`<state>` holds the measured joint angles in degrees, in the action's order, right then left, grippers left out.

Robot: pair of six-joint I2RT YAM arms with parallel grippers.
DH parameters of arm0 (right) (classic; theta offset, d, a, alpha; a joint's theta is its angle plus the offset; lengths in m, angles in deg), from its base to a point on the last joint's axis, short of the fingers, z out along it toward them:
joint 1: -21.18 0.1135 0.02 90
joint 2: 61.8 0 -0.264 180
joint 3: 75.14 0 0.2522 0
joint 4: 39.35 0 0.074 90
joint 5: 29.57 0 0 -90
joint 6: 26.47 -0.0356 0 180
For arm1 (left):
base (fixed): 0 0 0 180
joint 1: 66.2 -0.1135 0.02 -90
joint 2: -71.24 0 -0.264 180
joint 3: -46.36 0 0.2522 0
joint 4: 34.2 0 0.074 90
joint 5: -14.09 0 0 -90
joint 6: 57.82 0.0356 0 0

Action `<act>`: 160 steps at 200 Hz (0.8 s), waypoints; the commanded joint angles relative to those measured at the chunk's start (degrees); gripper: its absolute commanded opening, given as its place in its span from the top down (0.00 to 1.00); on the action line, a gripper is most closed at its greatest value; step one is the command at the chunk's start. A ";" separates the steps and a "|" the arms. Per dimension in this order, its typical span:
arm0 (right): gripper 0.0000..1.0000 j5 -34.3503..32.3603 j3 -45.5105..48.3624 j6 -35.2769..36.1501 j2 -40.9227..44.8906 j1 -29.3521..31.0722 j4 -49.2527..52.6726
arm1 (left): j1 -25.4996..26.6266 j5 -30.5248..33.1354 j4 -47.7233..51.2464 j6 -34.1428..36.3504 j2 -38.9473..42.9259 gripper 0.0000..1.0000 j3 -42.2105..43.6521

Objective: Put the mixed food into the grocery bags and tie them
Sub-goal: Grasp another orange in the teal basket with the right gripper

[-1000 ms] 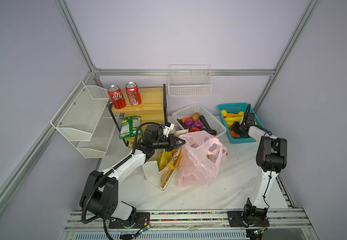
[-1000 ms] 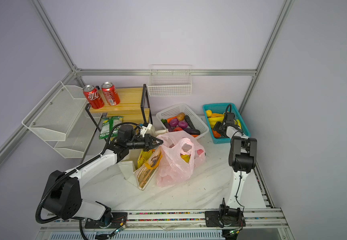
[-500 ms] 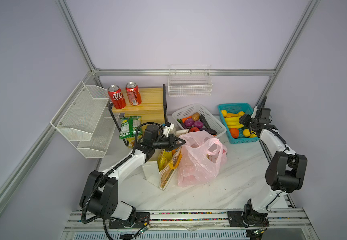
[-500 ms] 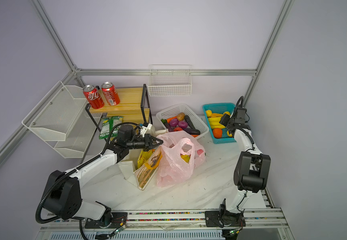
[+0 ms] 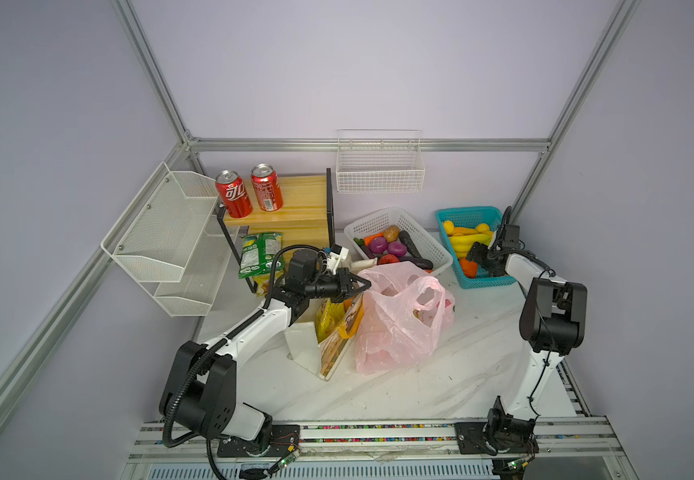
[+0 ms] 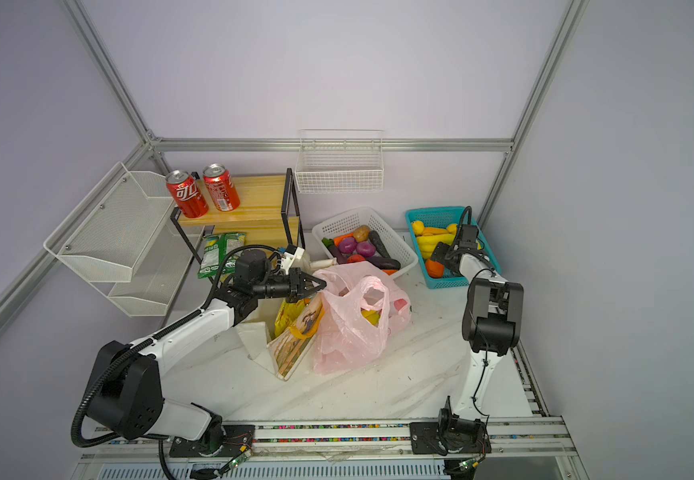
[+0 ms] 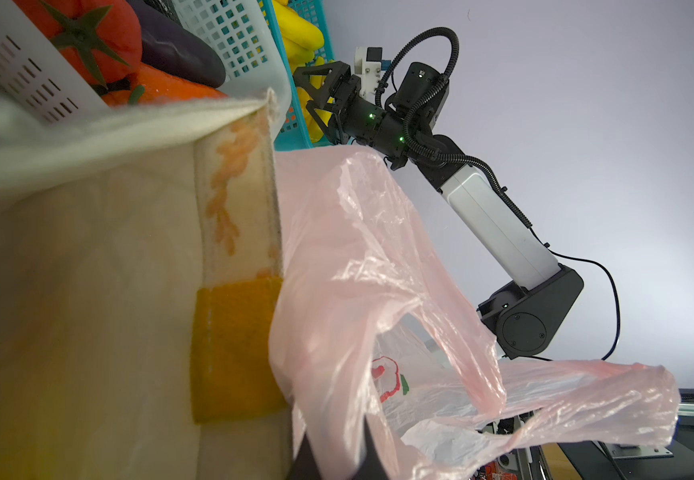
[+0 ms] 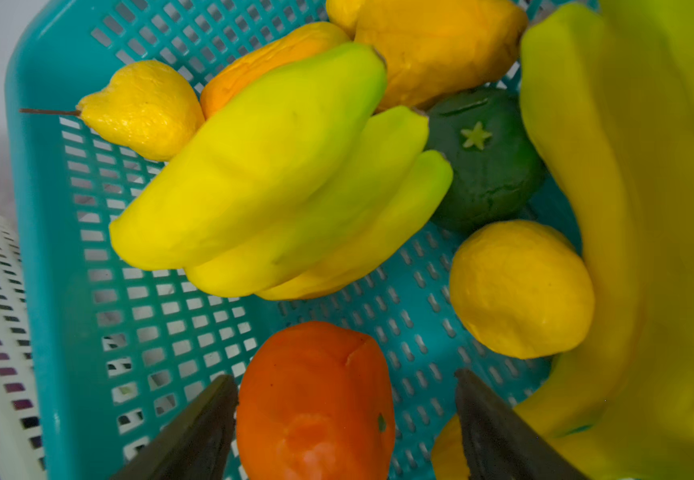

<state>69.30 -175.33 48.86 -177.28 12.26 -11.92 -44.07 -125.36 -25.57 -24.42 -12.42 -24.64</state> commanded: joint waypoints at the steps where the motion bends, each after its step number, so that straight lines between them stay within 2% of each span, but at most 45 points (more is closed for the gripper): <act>1: 0.15 1.32 -2.12 1.51 -1.97 0.74 2.53 | -0.58 -0.73 -2.22 -0.27 1.35 1.00 2.18; 44: 0.15 2.83 -4.11 2.98 -5.87 1.48 4.80 | -0.60 -0.73 -2.10 -0.18 1.33 1.00 2.20; 86: 0.19 1.16 -6.20 4.91 -8.92 1.61 7.24 | -0.60 -0.84 -2.00 0.00 1.22 1.00 2.21; 117: 0.31 1.92 -6.27 4.62 -8.51 1.63 6.07 | -0.60 -0.74 -1.91 0.15 1.18 1.00 2.21; 142: 0.43 2.59 -6.30 4.13 -4.84 1.57 5.15 | -0.57 -0.73 -1.75 0.17 0.96 1.00 2.12; 160: 0.47 2.65 -5.28 3.21 -0.92 1.63 4.08 | -0.60 -0.79 -1.79 0.17 1.06 1.00 2.11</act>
<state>71.46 -180.91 52.62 -184.98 13.59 -7.28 -44.07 -125.36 -25.53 -24.33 -12.42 -24.64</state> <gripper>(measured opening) 0.695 0.047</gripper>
